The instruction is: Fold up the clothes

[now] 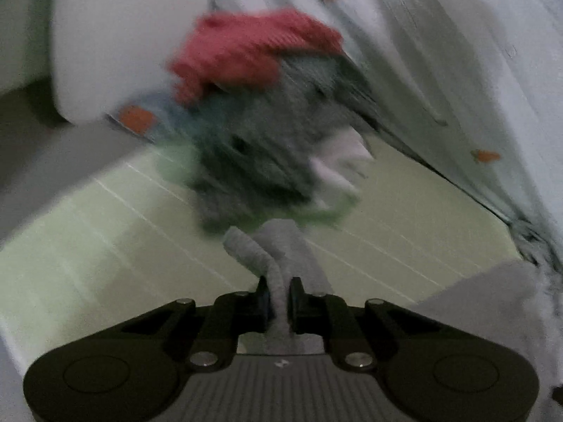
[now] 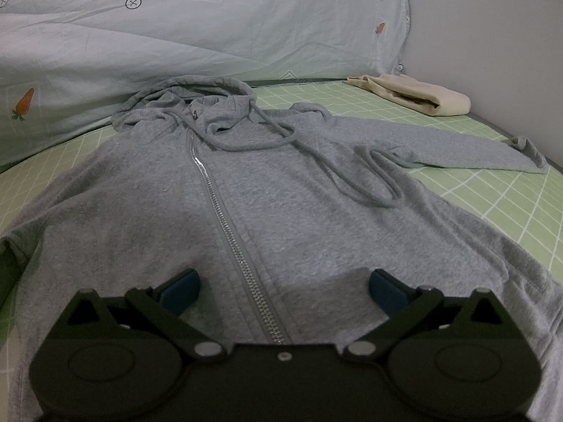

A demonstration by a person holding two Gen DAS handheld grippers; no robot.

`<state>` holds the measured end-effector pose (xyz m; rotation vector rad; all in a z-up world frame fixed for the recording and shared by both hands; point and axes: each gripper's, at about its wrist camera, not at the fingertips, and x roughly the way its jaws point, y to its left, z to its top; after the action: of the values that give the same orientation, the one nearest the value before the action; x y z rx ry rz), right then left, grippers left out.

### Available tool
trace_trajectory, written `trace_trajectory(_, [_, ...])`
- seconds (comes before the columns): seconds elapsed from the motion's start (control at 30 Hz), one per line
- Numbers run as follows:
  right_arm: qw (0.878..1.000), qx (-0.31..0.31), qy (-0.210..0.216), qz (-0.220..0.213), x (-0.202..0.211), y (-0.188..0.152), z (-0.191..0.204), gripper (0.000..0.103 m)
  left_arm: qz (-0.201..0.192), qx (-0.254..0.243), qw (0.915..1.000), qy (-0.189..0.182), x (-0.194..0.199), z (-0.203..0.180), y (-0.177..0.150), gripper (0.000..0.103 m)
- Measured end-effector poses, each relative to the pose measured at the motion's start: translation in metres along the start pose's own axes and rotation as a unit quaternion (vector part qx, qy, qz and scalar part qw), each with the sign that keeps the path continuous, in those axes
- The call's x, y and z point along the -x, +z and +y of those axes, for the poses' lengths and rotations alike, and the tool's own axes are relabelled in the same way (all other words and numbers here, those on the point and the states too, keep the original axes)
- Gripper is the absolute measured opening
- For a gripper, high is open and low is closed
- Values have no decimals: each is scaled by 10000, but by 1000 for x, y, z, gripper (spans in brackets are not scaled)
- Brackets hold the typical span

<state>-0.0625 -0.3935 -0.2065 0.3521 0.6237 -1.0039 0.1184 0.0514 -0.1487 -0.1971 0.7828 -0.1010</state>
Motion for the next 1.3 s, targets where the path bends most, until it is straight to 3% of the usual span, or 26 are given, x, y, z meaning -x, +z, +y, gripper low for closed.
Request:
trace_trajectory(0.33, [10000, 11, 11, 0, -1, 0, -2, 103, 315, 547, 9937, 926, 24, 56, -38, 21])
trace_trajectory(0.77, [10000, 10, 13, -3, -1, 0, -1, 103, 532, 451, 9923, 1020, 21, 56, -48, 38])
trace_trajectory(0.9, [10000, 4, 15, -5, -1, 0, -1, 103, 559, 394, 9919, 1073, 17, 55, -46, 36])
trace_trajectory(1.0, [10000, -24, 32, -13, -1, -1, -2, 103, 570, 338, 9924, 1034, 15, 55, -43, 22])
trace_trajectory(1.1, [10000, -50, 41, -20, 0, -1, -1, 103, 611, 423, 9931, 906, 13, 53, -37, 14])
trace_trajectory(1.3, [10000, -56, 26, -19, 1, -1, -1, 103, 493, 180, 9981, 329, 14, 17, -14, 12])
